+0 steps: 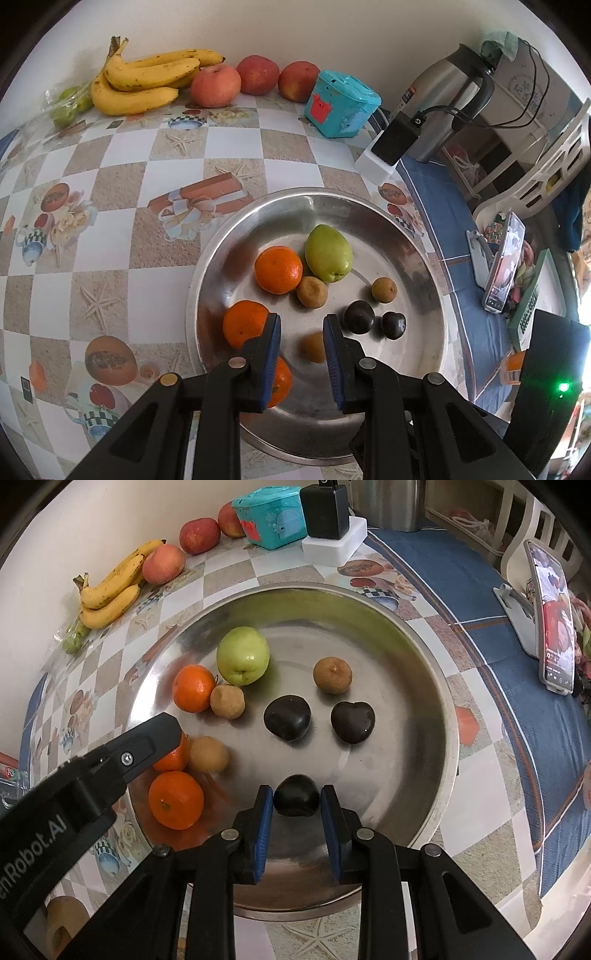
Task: Organize fruits
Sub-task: 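Open the left gripper to drop the brown fruit while the right gripper releases the plum into the bowl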
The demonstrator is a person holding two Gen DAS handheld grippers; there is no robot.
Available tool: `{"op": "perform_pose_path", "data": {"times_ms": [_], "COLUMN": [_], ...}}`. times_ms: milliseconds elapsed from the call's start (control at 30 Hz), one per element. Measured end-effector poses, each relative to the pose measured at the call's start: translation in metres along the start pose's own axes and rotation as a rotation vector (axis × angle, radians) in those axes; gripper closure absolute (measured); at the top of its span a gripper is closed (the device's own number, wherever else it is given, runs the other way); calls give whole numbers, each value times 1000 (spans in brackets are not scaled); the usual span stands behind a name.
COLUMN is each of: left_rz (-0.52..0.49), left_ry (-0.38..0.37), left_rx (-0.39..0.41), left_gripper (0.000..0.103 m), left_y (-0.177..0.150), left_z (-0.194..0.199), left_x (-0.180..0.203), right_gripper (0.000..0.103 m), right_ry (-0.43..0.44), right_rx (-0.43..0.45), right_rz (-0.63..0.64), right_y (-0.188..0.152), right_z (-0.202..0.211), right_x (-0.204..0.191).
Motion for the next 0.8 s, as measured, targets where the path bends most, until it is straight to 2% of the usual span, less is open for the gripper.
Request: {"op": "perform_pose_path", "data": {"times_ms": [233, 267, 300, 333, 367, 467, 500, 567, 633, 667, 700, 800], "left_rz": [20, 21, 24, 31, 47, 77, 93, 108, 112, 106, 92, 44], "left_ry": [0, 20, 38, 59, 97, 160, 197, 253, 333, 373, 431, 567], "left_rx": [19, 31, 40, 47, 63, 88, 96, 108, 118, 121, 128, 142], "left_gripper": [74, 64, 43, 33, 23, 20, 13, 1, 0, 0, 0, 0], "left_y": [1, 1, 2, 3, 5, 8, 10, 11, 11, 11, 11, 9], "left_z": [10, 14, 15, 17, 21, 27, 28, 29, 30, 29, 29, 27], "left_x": [-8, -12, -16, -21, -30, -50, -61, -75, -92, -98, -105, -121], "right_gripper": [64, 57, 46, 42, 40, 36, 32, 32, 32, 28, 18, 13], "right_ry": [-14, -16, -20, -24, -26, -25, -31, -39, -43, -45, -49, -50], "right_rx": [0, -1, -1, -1, 1, 13, 14, 15, 17, 20, 26, 48], "right_rz": [21, 24, 26, 30, 36, 53, 58, 69, 85, 93, 102, 120], "right_y": [0, 0, 0, 0, 0, 0, 0, 0, 0, 0, 0, 1], "right_z": [0, 0, 0, 1, 1, 4, 4, 4, 5, 6, 7, 11], "right_x": [-5, -5, -6, -6, -8, -12, -13, -14, -17, -18, -20, -23]}}
Point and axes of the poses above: each gripper's, at about its wrist camera, not at the fingertips, and z roughly against the way its jaws point, x to its right, y to its top, the point moved 6 cm from there along -z, roughly the way its jaws point, and after that the axes turned 9 degrees about y, right-handed, at the moved point
